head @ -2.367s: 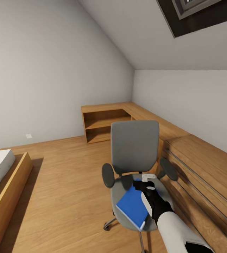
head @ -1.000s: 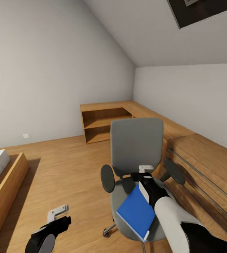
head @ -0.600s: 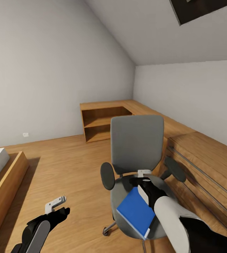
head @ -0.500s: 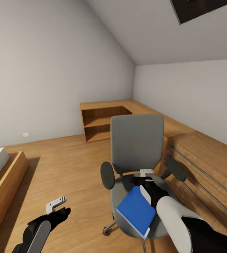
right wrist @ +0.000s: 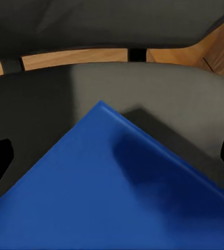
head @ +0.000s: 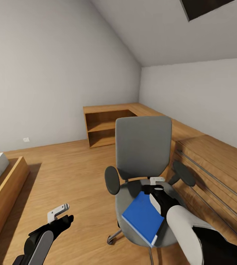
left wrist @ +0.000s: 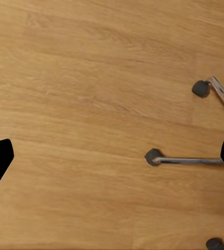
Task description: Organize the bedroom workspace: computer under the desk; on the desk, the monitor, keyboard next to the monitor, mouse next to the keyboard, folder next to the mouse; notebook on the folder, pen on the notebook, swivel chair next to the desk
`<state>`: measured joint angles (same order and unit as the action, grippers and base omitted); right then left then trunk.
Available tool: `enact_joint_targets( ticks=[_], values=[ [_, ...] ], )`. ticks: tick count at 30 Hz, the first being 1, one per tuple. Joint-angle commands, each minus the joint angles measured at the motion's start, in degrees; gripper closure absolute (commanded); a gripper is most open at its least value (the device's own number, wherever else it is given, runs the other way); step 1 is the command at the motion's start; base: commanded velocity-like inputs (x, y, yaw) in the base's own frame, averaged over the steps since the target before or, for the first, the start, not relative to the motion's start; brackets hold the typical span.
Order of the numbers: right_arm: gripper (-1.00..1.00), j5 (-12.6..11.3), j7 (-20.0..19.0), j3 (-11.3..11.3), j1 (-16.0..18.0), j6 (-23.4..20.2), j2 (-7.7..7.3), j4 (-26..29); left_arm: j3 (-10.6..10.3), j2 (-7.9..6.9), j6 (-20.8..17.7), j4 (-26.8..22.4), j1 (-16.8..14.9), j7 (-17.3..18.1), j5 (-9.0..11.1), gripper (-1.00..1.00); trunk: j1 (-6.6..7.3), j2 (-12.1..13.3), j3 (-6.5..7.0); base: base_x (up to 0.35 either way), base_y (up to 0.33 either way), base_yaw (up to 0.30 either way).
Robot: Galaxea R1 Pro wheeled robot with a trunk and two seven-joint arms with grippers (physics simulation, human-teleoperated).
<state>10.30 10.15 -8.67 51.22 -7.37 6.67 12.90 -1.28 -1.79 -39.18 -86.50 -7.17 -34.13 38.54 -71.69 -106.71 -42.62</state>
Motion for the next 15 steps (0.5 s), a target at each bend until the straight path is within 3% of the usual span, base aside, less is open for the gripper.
enact_joint_targets(
  ticks=[1,9,15],
  values=[
    [-1.00,0.60,0.19,-0.40,0.02,-0.37,0.04,0.11,-0.12,-0.06,0.00,-0.07,-0.04,-0.59,0.60,-1.00,0.01,-0.03,-0.06,0.000,0.000,0.000],
    [-1.00,0.52,0.39,-0.38,0.02,-0.43,0.03,0.11,-0.14,-0.18,-0.02,0.48,-0.04,-0.43,0.74,-1.00,0.01,-0.03,-0.06,0.002,0.000,0.000],
    [-1.00,0.51,0.40,-0.46,0.02,-0.90,0.09,0.03,-0.12,-0.29,0.00,0.71,-0.04,-0.38,0.75,-1.00,0.01,-0.03,-0.06,0.143,0.000,0.000]
  ],
)
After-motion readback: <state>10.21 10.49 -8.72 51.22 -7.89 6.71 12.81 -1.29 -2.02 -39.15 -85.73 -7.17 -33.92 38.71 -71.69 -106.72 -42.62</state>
